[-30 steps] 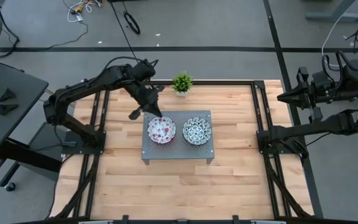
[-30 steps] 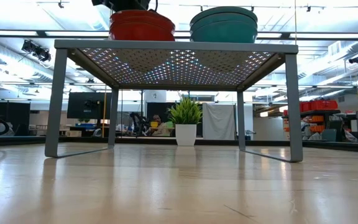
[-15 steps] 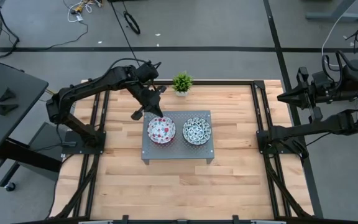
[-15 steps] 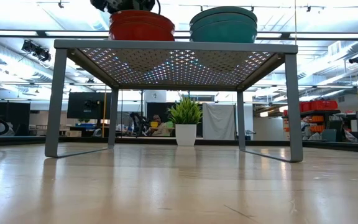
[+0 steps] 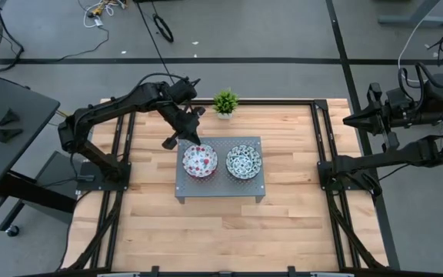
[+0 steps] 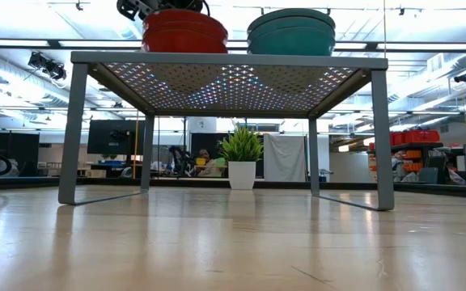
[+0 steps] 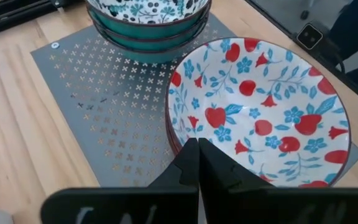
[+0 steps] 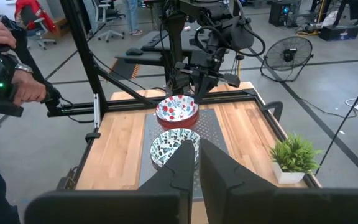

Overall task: Pick & Place Mini bowls
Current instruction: Stack the red patterned bowl on the other red patterned bowls on the shelf

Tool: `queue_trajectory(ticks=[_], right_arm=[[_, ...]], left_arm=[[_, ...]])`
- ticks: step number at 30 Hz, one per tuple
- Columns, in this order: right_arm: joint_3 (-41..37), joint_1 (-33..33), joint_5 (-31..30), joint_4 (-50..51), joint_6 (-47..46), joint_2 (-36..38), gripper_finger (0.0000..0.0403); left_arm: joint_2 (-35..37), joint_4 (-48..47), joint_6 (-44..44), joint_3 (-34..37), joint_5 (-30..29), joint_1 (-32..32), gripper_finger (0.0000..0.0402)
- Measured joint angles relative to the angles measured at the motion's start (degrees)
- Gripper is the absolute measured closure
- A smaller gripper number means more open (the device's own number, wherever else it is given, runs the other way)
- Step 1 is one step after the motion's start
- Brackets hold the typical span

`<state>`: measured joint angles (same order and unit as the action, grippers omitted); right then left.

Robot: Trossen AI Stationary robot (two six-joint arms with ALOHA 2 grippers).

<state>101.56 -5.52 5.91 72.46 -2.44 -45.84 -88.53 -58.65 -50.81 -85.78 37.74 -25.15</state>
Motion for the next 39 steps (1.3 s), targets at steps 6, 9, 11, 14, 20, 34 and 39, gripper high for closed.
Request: queue_trajectory(ticks=[6,9,11,14,20,34,39], right_arm=[[0.0,0.0,0.0,0.0,0.0,0.0,0.0373],[0.0,0.0,0.0,0.0,0.0,0.0,0.0373],[0.0,0.0,0.0,0.0,0.0,0.0,0.0373],[0.0,0.0,0.0,0.0,0.0,0.0,0.0373],[0.0,0.0,0.0,0.0,0.0,0.0,0.0373],[0.0,0.0,0.0,0.0,0.0,0.0,0.0373],[0.0,0.0,0.0,0.0,0.0,0.0,0.0373]], left_arm=[[0.0,-0.1,0.0,0.0,-0.6,0.0,0.0401],[0.0,-0.1,0.4,0.0,-0.6,0.0,0.0401],[0.0,-0.1,0.8,0.0,-0.7,0.0,0.0401],[0.1,-0.1,2.1,0.0,-0.4,0.0,0.0401],[1.3,-0.3,5.2,0.0,0.1,0.0,0.0401],[7.8,-1.5,21.3,0.0,-4.5,6.6,0.0401],[9.0,-1.7,30.3,0.0,-11.1,11.0,0.0401]])
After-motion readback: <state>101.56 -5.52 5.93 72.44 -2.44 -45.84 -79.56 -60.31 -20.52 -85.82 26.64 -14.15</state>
